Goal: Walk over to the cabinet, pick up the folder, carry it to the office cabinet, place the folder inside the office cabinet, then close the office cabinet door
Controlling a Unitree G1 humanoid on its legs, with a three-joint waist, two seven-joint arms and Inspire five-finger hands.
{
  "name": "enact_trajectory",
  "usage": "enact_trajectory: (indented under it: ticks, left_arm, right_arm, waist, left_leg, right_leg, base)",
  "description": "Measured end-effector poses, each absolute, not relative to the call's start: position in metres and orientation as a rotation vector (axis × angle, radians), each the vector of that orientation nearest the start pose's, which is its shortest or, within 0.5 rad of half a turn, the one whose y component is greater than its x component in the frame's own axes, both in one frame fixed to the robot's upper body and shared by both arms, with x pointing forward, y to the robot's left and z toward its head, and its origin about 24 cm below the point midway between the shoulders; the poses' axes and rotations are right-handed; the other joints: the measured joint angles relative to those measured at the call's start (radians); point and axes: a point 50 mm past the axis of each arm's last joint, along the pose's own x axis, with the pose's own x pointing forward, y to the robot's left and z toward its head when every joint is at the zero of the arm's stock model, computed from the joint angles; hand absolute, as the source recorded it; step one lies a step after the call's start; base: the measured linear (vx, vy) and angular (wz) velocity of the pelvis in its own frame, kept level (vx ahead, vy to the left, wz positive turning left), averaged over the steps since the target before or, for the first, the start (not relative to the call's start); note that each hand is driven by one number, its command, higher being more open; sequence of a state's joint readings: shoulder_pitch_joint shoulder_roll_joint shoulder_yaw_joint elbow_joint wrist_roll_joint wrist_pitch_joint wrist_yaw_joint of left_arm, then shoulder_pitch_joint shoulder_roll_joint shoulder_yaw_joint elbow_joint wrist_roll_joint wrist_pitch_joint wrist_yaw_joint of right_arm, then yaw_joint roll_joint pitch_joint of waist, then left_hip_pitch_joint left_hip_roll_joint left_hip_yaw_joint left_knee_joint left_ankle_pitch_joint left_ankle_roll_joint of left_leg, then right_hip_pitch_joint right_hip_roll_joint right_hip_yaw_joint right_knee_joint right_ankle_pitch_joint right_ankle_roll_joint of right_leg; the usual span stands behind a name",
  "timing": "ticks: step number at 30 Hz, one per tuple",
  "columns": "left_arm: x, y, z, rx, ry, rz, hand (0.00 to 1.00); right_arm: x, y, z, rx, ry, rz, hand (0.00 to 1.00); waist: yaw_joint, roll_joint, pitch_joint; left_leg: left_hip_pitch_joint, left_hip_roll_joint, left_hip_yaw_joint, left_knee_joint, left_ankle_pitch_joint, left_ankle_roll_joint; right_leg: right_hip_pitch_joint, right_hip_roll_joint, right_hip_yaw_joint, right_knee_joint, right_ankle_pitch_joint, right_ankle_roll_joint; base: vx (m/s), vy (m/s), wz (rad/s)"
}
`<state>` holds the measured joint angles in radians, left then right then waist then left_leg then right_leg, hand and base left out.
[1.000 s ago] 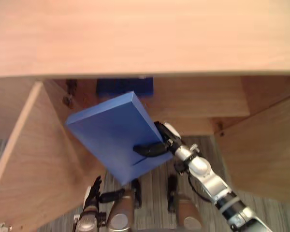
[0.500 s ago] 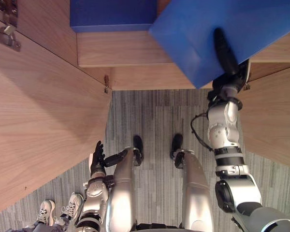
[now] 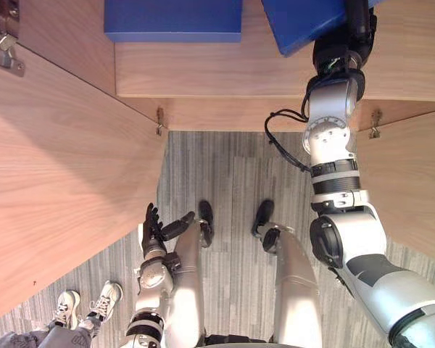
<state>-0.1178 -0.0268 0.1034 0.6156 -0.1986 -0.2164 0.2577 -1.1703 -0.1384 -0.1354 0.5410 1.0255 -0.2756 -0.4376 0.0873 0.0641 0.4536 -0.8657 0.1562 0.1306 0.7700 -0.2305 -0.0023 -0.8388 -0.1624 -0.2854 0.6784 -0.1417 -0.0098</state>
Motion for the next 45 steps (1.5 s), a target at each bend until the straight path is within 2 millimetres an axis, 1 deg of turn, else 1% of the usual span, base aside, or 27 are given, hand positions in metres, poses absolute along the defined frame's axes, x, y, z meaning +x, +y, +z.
enact_trajectory:
  ticks: [2, 6, 11, 14, 15, 16, 18, 19, 21, 23, 24, 26, 27, 30, 35, 39, 42, 45]
  left_arm:
    - [0.246, 0.167, -0.052, -0.205, 0.315, 0.383, 1.00]
    - [0.246, 0.162, -0.052, -0.222, 0.319, 0.376, 1.00]
    - [0.249, 0.159, -0.052, -0.227, 0.322, 0.370, 1.00]
    - [0.249, 0.158, -0.053, -0.227, 0.329, 0.364, 1.00]
    - [0.249, 0.158, -0.054, -0.224, 0.334, 0.364, 1.00]
    - [0.248, 0.158, -0.055, -0.223, 0.338, 0.363, 1.00]
    - [0.248, 0.159, -0.057, -0.217, 0.344, 0.362, 1.00]
    - [0.248, 0.159, -0.058, -0.213, 0.347, 0.355, 1.00]
    - [0.248, 0.160, -0.058, -0.209, 0.348, 0.349, 1.00]
    - [0.248, 0.161, -0.061, -0.196, 0.358, 0.331, 1.00]
    - [0.248, 0.161, -0.061, -0.193, 0.360, 0.324, 1.00]
    - [0.248, 0.163, -0.062, -0.179, 0.364, 0.312, 1.00]
    - [0.248, 0.163, -0.063, -0.171, 0.369, 0.301, 1.00]
    - [0.248, 0.163, -0.066, -0.149, 0.381, 0.280, 1.00]
    - [0.248, 0.163, -0.067, -0.153, 0.386, 0.271, 1.00]
    - [0.249, 0.163, -0.067, -0.174, 0.384, 0.273, 1.00]
    - [0.249, 0.164, -0.066, -0.187, 0.383, 0.282, 1.00]
    - [0.249, 0.165, -0.066, -0.190, 0.382, 0.289, 1.00]
  right_arm:
    - [0.387, -0.144, 0.301, 1.157, -0.513, -0.107, 1.00]
    - [0.387, -0.146, 0.299, 1.202, -0.512, -0.119, 1.00]
    - [0.387, -0.144, 0.296, 1.181, -0.510, -0.111, 1.00]
    - [0.388, -0.137, 0.286, 1.082, -0.496, -0.078, 1.00]
    - [0.391, -0.134, 0.277, 0.967, -0.475, -0.057, 1.00]
    - [0.392, -0.133, 0.272, 0.918, -0.465, -0.048, 1.00]
    - [0.398, -0.128, 0.258, 0.755, -0.411, -0.018, 1.00]
    - [0.400, -0.127, 0.245, 0.623, -0.371, 0.002, 0.00]
    - [0.401, -0.129, 0.232, 0.506, -0.340, 0.019, 0.00]
    - [0.404, -0.133, 0.205, 0.276, -0.263, 0.046, 0.00]
    - [0.404, -0.136, 0.198, 0.208, -0.248, 0.047, 0.00]
    - [0.404, -0.143, 0.196, 0.098, -0.252, 0.051, 0.00]
    - [0.404, -0.149, 0.191, 0.032, -0.239, 0.045, 0.00]
    - [0.405, -0.158, 0.182, -0.027, -0.210, 0.025, 0.00]
    - [0.406, -0.163, 0.176, -0.030, -0.183, 0.007, 0.00]
    - [0.407, -0.164, 0.167, -0.015, -0.138, -0.032, 0.00]
    - [0.408, -0.162, 0.171, -0.006, -0.143, -0.055, 0.00]
    - [0.410, -0.156, 0.176, -0.009, -0.154, -0.048, 0.00]
  waist:
    - [0.006, 0.001, -0.001]
    - [0.005, 0.002, -0.003]
    - [-0.004, 0.002, -0.003]
    - [-0.016, 0.002, -0.003]
    - [-0.021, 0.002, -0.005]
    - [-0.021, 0.002, -0.008]
    - [-0.023, 0.002, -0.013]
    - [-0.024, 0.002, -0.014]
    - [-0.024, 0.001, -0.016]
    - [-0.026, 0.001, -0.019]
    - [-0.027, 0.001, -0.019]
    - [-0.030, 0.000, -0.020]
    - [-0.030, 0.000, -0.021]
    - [-0.031, -0.002, -0.027]
    - [-0.028, -0.002, -0.029]
    - [-0.021, -0.002, -0.029]
    - [-0.022, -0.002, -0.029]
    - [-0.033, -0.002, -0.035]
  left_leg:
    - [0.009, -0.003, 0.000, -0.004, 0.000, 0.000]
    - [0.021, -0.013, 0.001, -0.017, 0.004, 0.000]
    - [0.023, -0.013, 0.002, -0.016, 0.004, 0.000]
    - [0.031, -0.012, 0.005, -0.016, 0.004, 0.000]
    - [0.036, -0.010, 0.007, -0.016, 0.004, 0.000]
    - [0.036, -0.009, 0.008, -0.016, 0.004, -0.001]
    - [0.036, -0.001, 0.011, -0.017, 0.004, -0.001]
    - [0.036, 0.001, 0.012, -0.018, 0.004, -0.001]
    - [0.037, 0.001, 0.011, -0.018, 0.004, -0.001]
    - [0.037, 0.001, 0.011, -0.019, 0.004, -0.001]
    - [0.037, 0.001, 0.011, -0.020, 0.004, 0.000]
    - [0.037, 0.001, 0.012, -0.024, 0.005, 0.000]
    - [0.043, 0.000, 0.012, -0.031, 0.007, 0.000]
    - [0.049, -0.002, 0.013, -0.037, 0.007, 0.001]
    - [0.053, -0.003, 0.016, -0.044, 0.008, 0.001]
    - [0.051, -0.005, 0.018, -0.059, 0.013, -0.001]
    - [0.042, -0.007, 0.018, -0.069, 0.019, -0.003]
    - [0.026, -0.009, 0.017, -0.075, 0.028, -0.003]
  right_leg:
    - [0.010, -0.002, -0.001, -0.003, 0.000, 0.000]
    - [0.021, -0.010, -0.001, -0.009, 0.000, 0.000]
    - [0.023, -0.010, 0.000, -0.010, 0.002, -0.002]
    - [0.030, -0.009, 0.001, -0.014, 0.003, -0.002]
    - [0.037, -0.008, 0.002, -0.017, 0.004, -0.002]
    - [0.037, -0.006, 0.003, -0.019, 0.005, -0.002]
    - [0.038, 0.003, 0.005, -0.033, 0.014, -0.004]
    - [0.038, 0.006, 0.005, -0.036, 0.016, -0.005]
    - [0.039, 0.006, 0.005, -0.036, 0.016, -0.005]
    - [0.039, 0.007, 0.005, -0.038, 0.018, -0.005]
    - [0.040, 0.007, 0.004, -0.040, 0.019, -0.005]
    - [0.043, 0.008, 0.004, -0.048, 0.023, -0.004]
    - [0.050, 0.009, 0.002, -0.053, 0.026, -0.003]
    - [0.057, 0.009, 0.002, -0.062, 0.028, 0.000]
    - [0.059, 0.009, 0.004, -0.068, 0.030, 0.000]
    - [0.052, 0.009, 0.004, -0.075, 0.031, -0.001]
    - [0.041, 0.009, 0.004, -0.078, 0.031, -0.001]
    - [0.023, 0.007, 0.003, -0.079, 0.036, -0.004]
  base:
    - [-0.01, -0.010, 0.05]
    - [-0.01, -0.011, 0.04]
    - [-0.01, -0.013, 0.00]
    - [0.00, 0.000, 0.00]
    - [-0.02, -0.023, -0.03]
    - [-0.03, -0.031, -0.08]
    - [-0.04, -0.032, -0.11]
    - [-0.05, -0.034, -0.06]
    - [-0.05, -0.030, -0.01]
    - [-0.04, -0.032, 0.00]
    - [-0.03, -0.026, 0.00]
    - [0.00, 0.000, 0.00]
    - [0.00, 0.000, 0.00]
    - [0.00, 0.000, 0.00]
    - [0.00, 0.000, 0.00]
    - [-0.01, -0.036, 0.00]
    - [0.00, -0.038, 0.01]
    - [-0.03, -0.037, 0.03]
